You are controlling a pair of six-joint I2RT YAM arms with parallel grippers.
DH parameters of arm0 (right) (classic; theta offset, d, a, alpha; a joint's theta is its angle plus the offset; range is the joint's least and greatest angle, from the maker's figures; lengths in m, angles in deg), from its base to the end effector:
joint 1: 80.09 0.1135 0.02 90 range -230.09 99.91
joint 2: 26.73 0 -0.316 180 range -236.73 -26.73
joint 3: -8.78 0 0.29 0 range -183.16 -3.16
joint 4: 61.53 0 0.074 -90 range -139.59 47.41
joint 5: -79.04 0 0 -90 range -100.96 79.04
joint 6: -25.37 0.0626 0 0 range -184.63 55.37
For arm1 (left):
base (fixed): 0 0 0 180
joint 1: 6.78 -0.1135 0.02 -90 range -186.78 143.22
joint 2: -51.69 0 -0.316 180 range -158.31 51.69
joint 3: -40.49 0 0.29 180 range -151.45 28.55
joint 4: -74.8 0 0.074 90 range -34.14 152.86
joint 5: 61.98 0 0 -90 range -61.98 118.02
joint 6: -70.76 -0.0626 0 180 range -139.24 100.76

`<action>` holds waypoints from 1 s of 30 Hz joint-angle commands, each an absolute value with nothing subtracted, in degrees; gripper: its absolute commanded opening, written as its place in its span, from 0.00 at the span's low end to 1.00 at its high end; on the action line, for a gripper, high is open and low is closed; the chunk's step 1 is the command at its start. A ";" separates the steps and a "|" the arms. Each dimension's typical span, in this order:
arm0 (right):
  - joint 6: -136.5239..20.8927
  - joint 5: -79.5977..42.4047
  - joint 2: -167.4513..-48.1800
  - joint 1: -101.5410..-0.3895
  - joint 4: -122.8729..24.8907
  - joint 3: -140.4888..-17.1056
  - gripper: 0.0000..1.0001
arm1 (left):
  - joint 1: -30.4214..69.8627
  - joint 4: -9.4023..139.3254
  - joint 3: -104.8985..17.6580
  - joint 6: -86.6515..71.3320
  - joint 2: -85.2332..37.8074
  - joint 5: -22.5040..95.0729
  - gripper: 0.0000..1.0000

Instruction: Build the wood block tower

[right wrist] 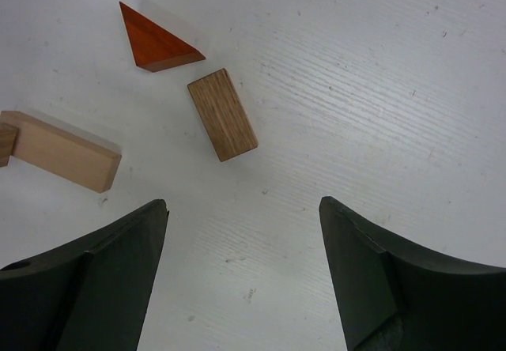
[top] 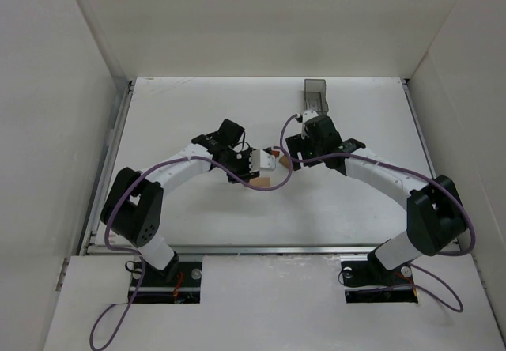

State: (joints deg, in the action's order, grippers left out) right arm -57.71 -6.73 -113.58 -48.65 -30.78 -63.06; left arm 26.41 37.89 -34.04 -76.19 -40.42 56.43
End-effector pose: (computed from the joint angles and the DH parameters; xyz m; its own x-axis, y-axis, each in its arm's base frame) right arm 0.3248 0.1932 0.2562 -0.6642 -0.2652 -0.6989 -0.3992 0.9163 0.0316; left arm 0.3043 -0.2346 0.2366 0.2259 0.7332 -0.6414 0.9597 -0.0546 0.2756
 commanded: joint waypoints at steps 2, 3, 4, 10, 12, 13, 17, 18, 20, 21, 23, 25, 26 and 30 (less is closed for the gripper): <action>-56.90 -7.44 -112.52 -48.80 -33.94 -63.63 0.83 | 27.84 38.16 -34.38 -76.81 -40.59 57.03 0.11; -56.90 -7.44 -112.52 -48.80 -33.94 -63.63 0.83 | 27.85 38.68 -34.90 -76.29 -40.59 57.03 0.11; -56.90 -7.44 -112.52 -48.80 -33.94 -63.63 0.83 | 27.85 38.69 -34.91 -76.28 -40.59 57.03 0.11; -56.90 -7.44 -112.52 -48.80 -33.94 -63.63 0.83 | 28.38 39.21 -35.44 -75.76 -41.12 57.03 0.11; -56.90 -7.44 -112.52 -48.80 -33.94 -63.63 0.83 | 28.90 39.22 -35.44 -75.75 -41.12 57.03 0.11; -56.90 -7.44 -112.52 -48.80 -33.94 -63.63 0.83 | 28.90 39.22 -35.44 -75.75 -41.12 57.03 0.11; -56.90 -7.44 -112.52 -48.80 -33.94 -63.63 0.83 | 28.90 40.26 -35.44 -75.23 -41.65 56.42 0.11; -56.90 -7.44 -112.52 -48.80 -33.94 -63.63 0.83 | 28.90 40.27 -35.44 -74.70 -41.65 55.89 0.11; -56.90 -7.44 -112.52 -48.80 -33.94 -63.63 0.83 | 28.90 40.89 -35.44 -74.09 -41.65 55.36 0.11; -56.90 -7.44 -112.52 -48.80 -33.94 -63.63 0.83 | 28.90 41.41 -35.44 -74.08 -41.65 55.36 0.11; -56.90 -7.44 -113.04 -48.80 -33.94 -63.63 0.83 | 28.90 41.41 -35.44 -73.56 -41.65 55.36 0.11; -56.90 -7.44 -113.04 -48.80 -33.94 -63.63 0.83 | 28.90 41.41 -34.91 -73.56 -41.65 55.36 0.11; -56.90 -7.44 -113.04 -48.80 -33.94 -63.63 0.83 | 28.90 41.41 -34.91 -73.03 -41.65 54.84 0.11; -56.90 -7.44 -113.04 -48.80 -33.94 -63.63 0.83 | 28.90 41.41 -34.91 -73.03 -41.65 54.83 0.11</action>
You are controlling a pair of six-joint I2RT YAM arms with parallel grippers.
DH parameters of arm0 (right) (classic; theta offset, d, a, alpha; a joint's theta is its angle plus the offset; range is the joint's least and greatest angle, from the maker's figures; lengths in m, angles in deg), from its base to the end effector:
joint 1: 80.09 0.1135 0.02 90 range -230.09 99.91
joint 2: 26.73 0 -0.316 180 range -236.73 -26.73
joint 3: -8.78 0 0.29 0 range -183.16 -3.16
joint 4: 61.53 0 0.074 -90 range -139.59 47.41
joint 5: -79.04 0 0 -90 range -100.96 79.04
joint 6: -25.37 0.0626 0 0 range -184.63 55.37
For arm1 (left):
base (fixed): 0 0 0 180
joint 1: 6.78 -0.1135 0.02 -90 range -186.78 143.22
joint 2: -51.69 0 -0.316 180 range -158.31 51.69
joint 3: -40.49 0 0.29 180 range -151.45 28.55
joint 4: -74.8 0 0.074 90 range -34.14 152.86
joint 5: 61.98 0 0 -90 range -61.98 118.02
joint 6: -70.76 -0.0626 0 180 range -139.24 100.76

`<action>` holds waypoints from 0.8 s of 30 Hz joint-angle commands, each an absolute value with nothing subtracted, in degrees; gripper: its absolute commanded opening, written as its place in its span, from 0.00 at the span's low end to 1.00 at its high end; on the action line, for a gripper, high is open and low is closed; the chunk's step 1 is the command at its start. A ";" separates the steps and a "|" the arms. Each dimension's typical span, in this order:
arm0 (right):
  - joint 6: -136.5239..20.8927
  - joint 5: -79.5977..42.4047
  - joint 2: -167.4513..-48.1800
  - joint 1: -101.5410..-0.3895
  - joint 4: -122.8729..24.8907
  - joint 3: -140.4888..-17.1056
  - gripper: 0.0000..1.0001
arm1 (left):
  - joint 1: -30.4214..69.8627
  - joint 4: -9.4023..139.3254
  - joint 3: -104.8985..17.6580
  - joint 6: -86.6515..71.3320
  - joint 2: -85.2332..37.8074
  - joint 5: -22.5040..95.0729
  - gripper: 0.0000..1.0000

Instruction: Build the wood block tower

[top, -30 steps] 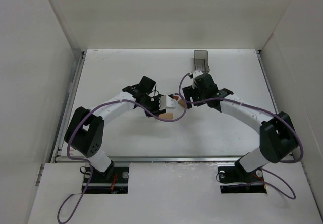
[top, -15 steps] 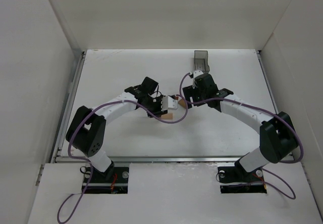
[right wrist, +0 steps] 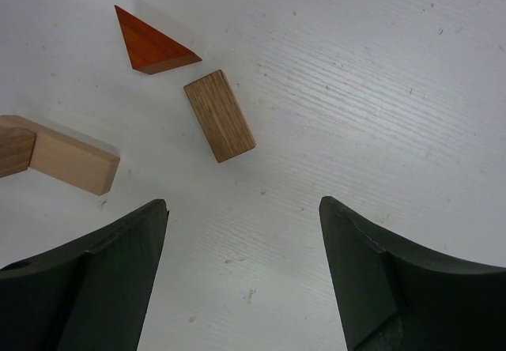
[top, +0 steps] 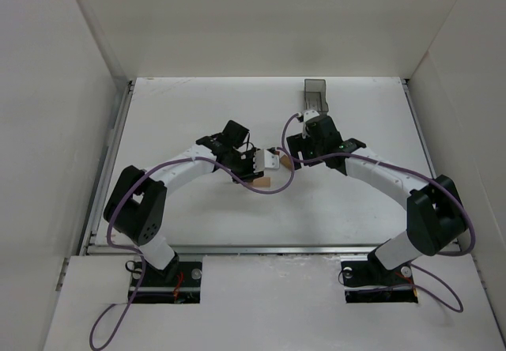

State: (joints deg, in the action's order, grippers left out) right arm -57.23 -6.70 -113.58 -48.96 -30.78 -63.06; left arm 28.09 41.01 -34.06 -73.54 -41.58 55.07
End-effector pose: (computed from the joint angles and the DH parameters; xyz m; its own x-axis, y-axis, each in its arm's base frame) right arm 0.3259 0.1914 0.2562 -0.6688 -0.2539 -0.6987 -0.3883 0.9208 0.0371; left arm 0.3051 -0.2473 0.2330 0.2180 0.7296 -0.6482 0.9583 -0.0343 0.2837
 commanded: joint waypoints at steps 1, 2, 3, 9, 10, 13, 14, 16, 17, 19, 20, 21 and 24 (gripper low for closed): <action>-56.90 -7.44 -113.04 -48.80 -33.94 -63.63 0.83 | 28.90 41.41 -34.91 -73.03 -41.65 54.83 0.11; -56.90 -7.44 -113.04 -48.80 -33.94 -63.63 0.83 | 28.90 41.41 -34.39 -73.03 -41.65 54.83 0.11; -56.90 -7.44 -113.04 -48.80 -33.94 -63.63 0.83 | 28.90 41.41 -34.38 -73.03 -41.65 54.83 0.11; -56.90 -7.44 -113.04 -48.80 -33.94 -63.10 0.83 | 28.90 41.94 -33.85 -72.51 -41.65 54.83 0.11; -56.90 -7.44 -113.04 -48.80 -33.94 -63.10 0.83 | 28.90 41.94 -33.85 -72.50 -41.65 54.83 0.12; -56.90 -6.91 -113.04 -48.80 -33.94 -63.10 0.83 | 28.90 41.94 -33.85 -72.50 -41.65 54.83 0.13; -56.90 -6.91 -113.04 -48.80 -33.94 -63.10 0.83 | 28.90 41.94 -33.85 -72.50 -41.65 54.83 0.13; -56.90 -6.91 -113.04 -48.80 -33.94 -63.10 0.83 | 28.90 41.94 -33.85 -72.50 -41.65 54.83 0.15; -56.90 -6.91 -113.04 -48.80 -33.94 -63.10 0.83 | 28.90 41.94 -33.85 -72.50 -41.65 54.83 0.15; -56.90 -6.91 -113.04 -48.80 -33.94 -63.10 0.83 | 28.90 41.94 -33.33 -72.50 -41.12 54.83 0.15; -56.90 -6.91 -113.04 -48.80 -33.94 -63.10 0.83 | 28.90 41.94 -33.33 -72.50 -41.12 54.83 0.15; -56.90 -6.91 -113.04 -48.80 -33.94 -63.10 0.83 | 28.90 41.94 -32.80 -72.50 -41.12 54.83 0.15; -56.90 -6.91 -113.04 -48.80 -33.94 -63.10 0.83 | 28.90 41.41 -32.80 -72.50 -41.12 55.36 0.15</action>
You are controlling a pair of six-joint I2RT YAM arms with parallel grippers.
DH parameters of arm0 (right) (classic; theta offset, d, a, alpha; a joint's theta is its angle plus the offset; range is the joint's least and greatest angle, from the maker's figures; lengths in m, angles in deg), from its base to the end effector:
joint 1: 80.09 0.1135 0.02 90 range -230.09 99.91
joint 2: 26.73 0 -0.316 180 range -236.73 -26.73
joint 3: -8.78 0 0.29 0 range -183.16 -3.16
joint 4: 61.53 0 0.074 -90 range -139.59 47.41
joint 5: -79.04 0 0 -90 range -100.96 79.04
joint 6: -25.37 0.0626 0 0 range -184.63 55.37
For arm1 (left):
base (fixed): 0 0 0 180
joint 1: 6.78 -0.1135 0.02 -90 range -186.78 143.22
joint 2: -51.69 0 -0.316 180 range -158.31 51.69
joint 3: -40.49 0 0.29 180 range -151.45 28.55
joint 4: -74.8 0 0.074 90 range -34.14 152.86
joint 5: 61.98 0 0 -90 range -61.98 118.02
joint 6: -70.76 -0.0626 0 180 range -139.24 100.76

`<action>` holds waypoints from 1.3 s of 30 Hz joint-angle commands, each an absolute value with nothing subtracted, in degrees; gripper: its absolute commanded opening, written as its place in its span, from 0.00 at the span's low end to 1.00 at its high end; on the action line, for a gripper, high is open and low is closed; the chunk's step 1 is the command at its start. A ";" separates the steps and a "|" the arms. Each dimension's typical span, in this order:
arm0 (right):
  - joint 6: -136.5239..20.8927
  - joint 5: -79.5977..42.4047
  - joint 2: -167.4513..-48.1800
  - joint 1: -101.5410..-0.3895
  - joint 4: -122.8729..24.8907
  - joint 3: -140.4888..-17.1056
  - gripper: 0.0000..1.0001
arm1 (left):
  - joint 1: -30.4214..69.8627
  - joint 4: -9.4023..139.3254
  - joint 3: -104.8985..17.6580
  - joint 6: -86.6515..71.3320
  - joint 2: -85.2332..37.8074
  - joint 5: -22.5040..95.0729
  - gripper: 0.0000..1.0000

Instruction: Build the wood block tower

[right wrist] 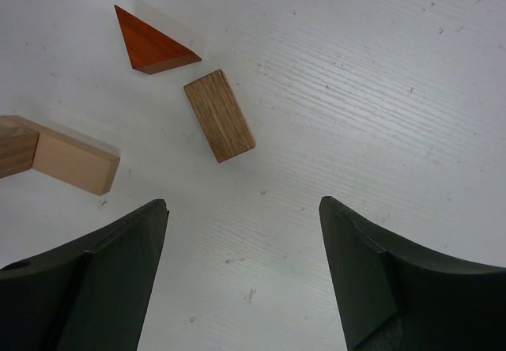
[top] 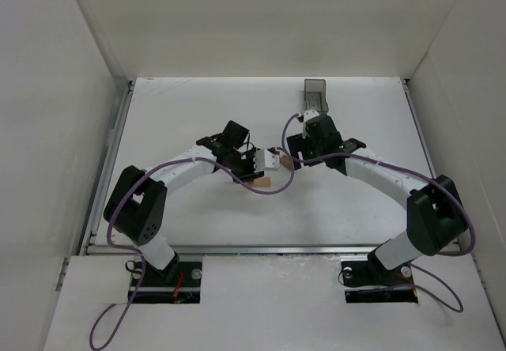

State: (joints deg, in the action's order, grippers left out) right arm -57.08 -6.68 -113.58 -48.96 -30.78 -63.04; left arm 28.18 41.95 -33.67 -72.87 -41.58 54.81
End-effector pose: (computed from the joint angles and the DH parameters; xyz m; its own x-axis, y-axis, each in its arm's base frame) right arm 0.3259 0.1913 0.2560 -0.6700 -0.2516 -0.6984 -0.3863 0.9216 0.0386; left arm 0.3052 -0.2478 0.2318 0.2124 0.7285 -0.6512 0.9580 -0.0239 0.2857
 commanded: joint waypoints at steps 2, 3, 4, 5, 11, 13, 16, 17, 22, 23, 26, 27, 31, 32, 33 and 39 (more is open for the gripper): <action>-56.90 -6.91 -113.04 -48.80 -33.94 -63.10 0.83 | 28.90 41.41 -32.80 -72.50 -41.12 55.36 0.16; -56.90 -6.91 -113.04 -48.80 -33.94 -63.10 0.83 | 28.90 41.41 -32.80 -73.11 -41.12 55.36 0.16; -56.90 -6.91 -113.04 -48.80 -33.94 -63.10 0.83 | 28.90 41.41 -32.80 -73.12 -41.12 55.36 0.16; -56.90 -6.91 -113.04 -48.80 -33.94 -63.10 0.83 | 28.90 41.41 -32.80 -73.12 -41.12 55.36 0.16; -56.90 -6.91 -113.04 -48.80 -33.94 -63.10 0.83 | 28.90 41.41 -32.80 -73.12 -41.12 55.36 0.17; -56.90 -6.91 -113.04 -48.80 -33.94 -63.10 0.83 | 28.90 41.41 -32.80 -73.12 -40.60 54.83 0.17; -56.90 -6.91 -113.04 -48.80 -33.94 -63.10 0.83 | 28.90 40.89 -32.80 -73.12 -40.59 54.83 0.17; -56.90 -6.91 -113.04 -48.80 -33.94 -63.10 0.83 | 28.90 40.89 -32.80 -73.12 -40.07 54.83 0.17; -56.90 -6.91 -113.04 -48.80 -33.94 -63.10 0.83 | 28.90 40.36 -32.80 -73.64 -40.06 54.83 0.17; -56.90 -6.91 -113.04 -48.80 -33.94 -63.10 0.83 | 28.90 39.84 -32.28 -73.64 -40.06 54.83 0.17; -56.90 -6.91 -113.04 -48.80 -33.94 -63.10 0.83 | 28.38 39.83 -32.27 -74.17 -39.54 54.83 0.17; -56.90 -6.91 -113.04 -48.80 -33.94 -63.10 0.83 | 28.38 39.83 -32.27 -74.17 -39.54 54.83 0.17; -56.90 -6.91 -113.04 -48.80 -33.94 -63.10 0.83 | 27.85 39.30 -32.27 -74.17 -39.02 54.83 0.17; -56.90 -6.91 -113.04 -48.80 -33.94 -63.10 0.83 | 27.85 39.30 -32.27 -74.69 -39.01 54.83 0.17; -56.90 -6.91 -113.04 -48.80 -33.94 -63.10 0.83 | 27.85 38.78 -32.27 -74.70 -39.01 54.83 0.17; -57.42 -6.91 -113.04 -48.80 -33.94 -63.10 0.83 | 27.32 38.78 -32.27 -74.70 -39.01 54.83 0.17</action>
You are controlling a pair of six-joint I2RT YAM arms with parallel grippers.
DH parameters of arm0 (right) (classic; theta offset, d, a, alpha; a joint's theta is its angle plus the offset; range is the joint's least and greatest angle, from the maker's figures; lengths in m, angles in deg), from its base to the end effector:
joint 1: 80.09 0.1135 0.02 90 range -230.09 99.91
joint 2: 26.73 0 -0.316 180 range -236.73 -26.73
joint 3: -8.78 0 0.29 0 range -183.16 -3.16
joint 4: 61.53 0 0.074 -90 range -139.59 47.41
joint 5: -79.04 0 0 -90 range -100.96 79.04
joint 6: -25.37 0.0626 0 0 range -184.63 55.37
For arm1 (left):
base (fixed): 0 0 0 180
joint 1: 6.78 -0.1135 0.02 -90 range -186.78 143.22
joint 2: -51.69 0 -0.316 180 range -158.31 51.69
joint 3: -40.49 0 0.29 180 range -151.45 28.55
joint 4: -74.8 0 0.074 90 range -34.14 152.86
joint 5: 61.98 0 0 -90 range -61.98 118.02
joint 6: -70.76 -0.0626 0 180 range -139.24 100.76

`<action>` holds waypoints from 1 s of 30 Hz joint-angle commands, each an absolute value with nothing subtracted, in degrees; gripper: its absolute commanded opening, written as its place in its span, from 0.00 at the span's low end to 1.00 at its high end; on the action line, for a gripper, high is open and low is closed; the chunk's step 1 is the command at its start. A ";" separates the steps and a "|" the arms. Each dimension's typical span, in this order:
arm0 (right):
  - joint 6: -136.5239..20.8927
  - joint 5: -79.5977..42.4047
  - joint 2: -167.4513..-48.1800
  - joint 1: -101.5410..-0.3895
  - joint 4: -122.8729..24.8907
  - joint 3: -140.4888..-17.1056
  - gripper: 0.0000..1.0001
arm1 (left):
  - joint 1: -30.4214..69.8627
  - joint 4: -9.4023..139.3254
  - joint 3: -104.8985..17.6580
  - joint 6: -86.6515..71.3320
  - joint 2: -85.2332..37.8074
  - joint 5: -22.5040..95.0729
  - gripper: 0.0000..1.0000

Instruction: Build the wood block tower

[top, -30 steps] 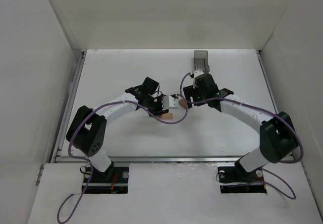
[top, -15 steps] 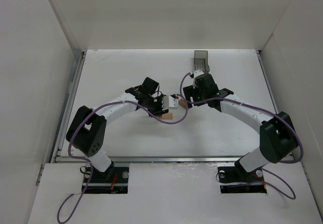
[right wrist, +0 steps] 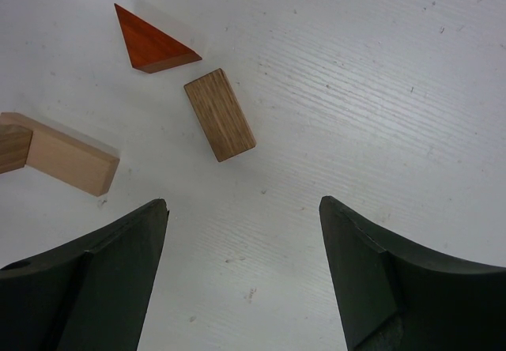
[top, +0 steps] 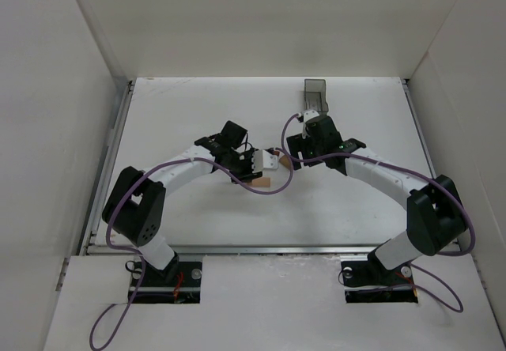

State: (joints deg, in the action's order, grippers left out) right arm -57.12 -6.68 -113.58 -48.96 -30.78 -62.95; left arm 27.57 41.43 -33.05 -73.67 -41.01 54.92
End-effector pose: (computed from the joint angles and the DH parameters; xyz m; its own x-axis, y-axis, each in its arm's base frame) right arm 0.3256 0.1912 0.2555 -0.6707 -0.2528 -0.6973 -0.3867 0.9214 0.0379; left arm 0.3042 -0.2422 0.2309 0.2130 0.7331 -0.6460 0.9579 -0.0263 0.2860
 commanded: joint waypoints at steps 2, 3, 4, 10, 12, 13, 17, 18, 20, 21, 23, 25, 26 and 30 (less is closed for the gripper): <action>-57.42 -6.91 -113.04 -48.80 -33.94 -63.10 0.83 | 27.32 39.30 -32.27 -74.70 -39.01 55.35 0.17; -57.42 -6.91 -113.04 -48.80 -33.94 -63.10 0.83 | 27.32 39.30 -32.27 -74.70 -39.01 55.36 0.17; -57.42 -6.91 -113.04 -48.80 -33.94 -63.10 0.83 | 27.32 39.30 -32.27 -74.70 -39.01 55.36 0.17; -57.42 -6.91 -113.04 -48.80 -33.94 -63.10 0.83 | 27.32 39.30 -32.27 -74.70 -39.54 55.36 0.18; -57.42 -6.91 -113.04 -48.80 -33.94 -63.10 0.83 | 27.32 39.83 -32.27 -74.70 -39.54 55.36 0.18; -57.42 -6.91 -113.57 -48.80 -33.94 -63.10 0.83 | 27.32 39.83 -32.27 -74.70 -39.54 55.36 0.18; -57.42 -6.91 -113.57 -48.80 -33.94 -63.10 0.83 | 27.32 39.83 -32.27 -74.70 -40.06 55.36 0.24; -57.42 -6.91 -113.57 -48.80 -33.94 -63.10 0.83 | 27.32 39.83 -32.27 -74.70 -40.06 55.36 0.24; -57.42 -6.91 -113.57 -48.80 -33.94 -63.10 0.83 | 27.32 39.83 -32.27 -74.70 -40.06 55.36 0.27; -57.42 -6.91 -113.57 -48.80 -33.94 -63.10 0.83 | 27.32 39.83 -32.27 -75.22 -40.06 55.36 0.27; -57.42 -6.91 -113.57 -48.80 -33.94 -63.10 0.83 | 27.32 39.83 -32.27 -75.23 -40.06 55.36 0.30; -57.42 -6.91 -113.57 -48.80 -33.94 -63.10 0.83 | 27.32 39.83 -31.74 -75.23 -40.06 55.36 0.34; -57.42 -6.91 -113.57 -48.80 -33.94 -63.10 0.83 | 27.32 39.83 -31.74 -75.23 -40.06 55.36 0.35; -57.42 -6.91 -113.57 -48.80 -33.94 -63.63 0.83 | 27.32 39.83 -31.74 -75.23 -40.06 55.36 0.41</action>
State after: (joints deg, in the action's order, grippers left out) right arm -57.28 -6.68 -113.61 -48.96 -30.78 -62.95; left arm 27.50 41.54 -32.75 -74.35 -41.01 54.96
